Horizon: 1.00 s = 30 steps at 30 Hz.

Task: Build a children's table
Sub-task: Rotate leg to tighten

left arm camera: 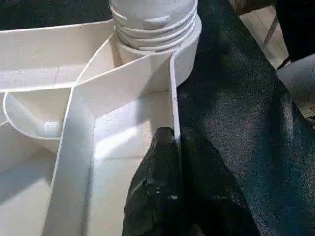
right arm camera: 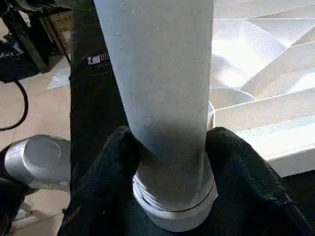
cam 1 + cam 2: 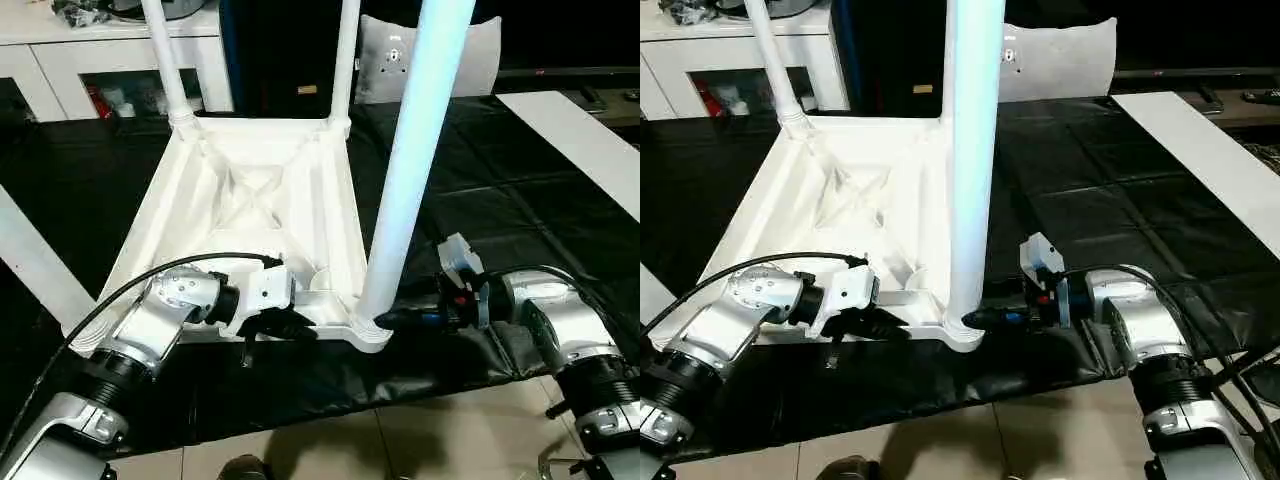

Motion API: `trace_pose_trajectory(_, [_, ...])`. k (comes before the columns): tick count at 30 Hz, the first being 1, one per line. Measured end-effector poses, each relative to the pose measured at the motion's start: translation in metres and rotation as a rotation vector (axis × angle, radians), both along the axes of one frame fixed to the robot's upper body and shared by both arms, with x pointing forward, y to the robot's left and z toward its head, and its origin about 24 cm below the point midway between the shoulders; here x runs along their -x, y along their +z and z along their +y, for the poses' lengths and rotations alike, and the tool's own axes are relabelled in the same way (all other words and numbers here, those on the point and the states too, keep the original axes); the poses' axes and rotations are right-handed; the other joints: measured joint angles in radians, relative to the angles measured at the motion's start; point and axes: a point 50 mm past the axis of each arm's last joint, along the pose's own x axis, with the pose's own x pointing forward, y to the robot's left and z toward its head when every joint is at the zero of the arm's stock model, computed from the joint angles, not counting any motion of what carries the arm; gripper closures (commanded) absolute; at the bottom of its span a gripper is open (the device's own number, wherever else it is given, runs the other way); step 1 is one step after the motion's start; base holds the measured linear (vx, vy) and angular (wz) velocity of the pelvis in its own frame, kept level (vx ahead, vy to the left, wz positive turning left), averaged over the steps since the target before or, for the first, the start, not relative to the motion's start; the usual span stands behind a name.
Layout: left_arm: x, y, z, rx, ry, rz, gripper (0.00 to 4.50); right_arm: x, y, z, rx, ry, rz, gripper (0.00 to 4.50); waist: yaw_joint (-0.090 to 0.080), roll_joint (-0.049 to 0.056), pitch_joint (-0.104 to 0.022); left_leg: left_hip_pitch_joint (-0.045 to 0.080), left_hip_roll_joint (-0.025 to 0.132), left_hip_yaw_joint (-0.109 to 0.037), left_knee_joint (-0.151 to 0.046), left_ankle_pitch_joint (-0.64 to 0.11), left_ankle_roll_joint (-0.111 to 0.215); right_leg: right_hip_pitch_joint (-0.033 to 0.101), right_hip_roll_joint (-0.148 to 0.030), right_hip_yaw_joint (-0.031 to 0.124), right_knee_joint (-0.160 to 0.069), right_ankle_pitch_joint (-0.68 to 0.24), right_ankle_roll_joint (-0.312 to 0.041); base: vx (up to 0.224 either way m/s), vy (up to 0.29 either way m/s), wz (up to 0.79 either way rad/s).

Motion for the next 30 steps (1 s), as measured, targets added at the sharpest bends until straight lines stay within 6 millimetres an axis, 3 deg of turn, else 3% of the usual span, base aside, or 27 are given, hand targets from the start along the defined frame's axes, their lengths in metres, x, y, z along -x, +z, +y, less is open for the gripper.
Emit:
trace_pose_trajectory(11, [0.002, -0.001, 0.001, 0.003, 0.045, 0.037, 4.50, 0.008, -0.007, -0.002, -0.024, -0.060, 0.027, 2.63, -0.006, -0.002, -0.001, 0.003, 0.000, 0.000, 0.000, 0.000, 0.000, 0.001, 0.000, 0.000, 0.000, 0.000, 0.000, 0.000, 0.000, 0.00])
trace_pose_trajectory(13, [0.002, -0.001, 0.002, 0.001, 0.051, 0.040, 4.50, 0.008, -0.008, -0.002, -0.029, -0.077, 0.051, 2.29, -0.007, -0.002, -0.001, 0.004, 0.000, 0.000, 0.000, 0.000, 0.000, 0.002, 0.000, 0.000, 0.000, 0.001, -0.001, 0.000, 0.000, 0.00])
trace_pose_trajectory(15, [0.002, -0.001, 0.001, 0.001, 0.053, 0.038, 4.50, 0.008, -0.009, -0.001, -0.033, -0.088, 0.081, 2.29, -0.007, -0.002, -0.001, 0.004, 0.000, 0.000, 0.000, 0.000, 0.000, 0.002, 0.000, 0.000, 0.000, 0.001, -0.001, 0.000, 0.000, 0.00])
trace_pose_trajectory(17, [0.002, -0.001, 0.000, 0.002, 0.050, 0.036, 4.50, 0.008, -0.009, -0.001, -0.037, -0.087, 0.090, 1.93, -0.006, -0.002, -0.002, 0.004, 0.000, 0.000, 0.000, 0.000, 0.000, 0.002, 0.000, 0.001, 0.000, 0.001, -0.002, 0.000, 0.000, 0.00])
trace_pose_trajectory(22, [0.003, -0.001, -0.005, 0.005, 0.035, 0.032, 4.50, 0.006, -0.006, 0.008, -0.043, -0.066, 0.042, 1.57, 0.000, -0.002, -0.002, 0.002, 0.000, 0.001, 0.000, 0.000, 0.000, 0.001, 0.000, 0.001, 0.000, 0.001, -0.001, 0.000, 0.000, 0.00])
trace_pose_trajectory(28, [0.003, 0.000, -0.006, 0.000, 0.032, 0.028, 4.50, 0.005, -0.005, 0.013, -0.036, -0.056, 0.021, 1.57, 0.004, -0.003, -0.002, 0.001, 0.000, 0.001, 0.000, 0.000, 0.000, 0.001, 0.000, 0.001, -0.001, 0.001, -0.001, 0.000, 0.000, 0.00])
trace_pose_trajectory(30, [0.003, 0.000, -0.005, 0.000, 0.033, 0.027, 4.50, 0.005, -0.005, 0.013, -0.036, -0.051, 0.029, 1.80, 0.004, -0.003, -0.002, 0.001, 0.000, 0.001, 0.000, 0.000, 0.000, 0.001, 0.000, 0.001, -0.001, 0.001, -0.001, 0.000, 0.000, 0.00])
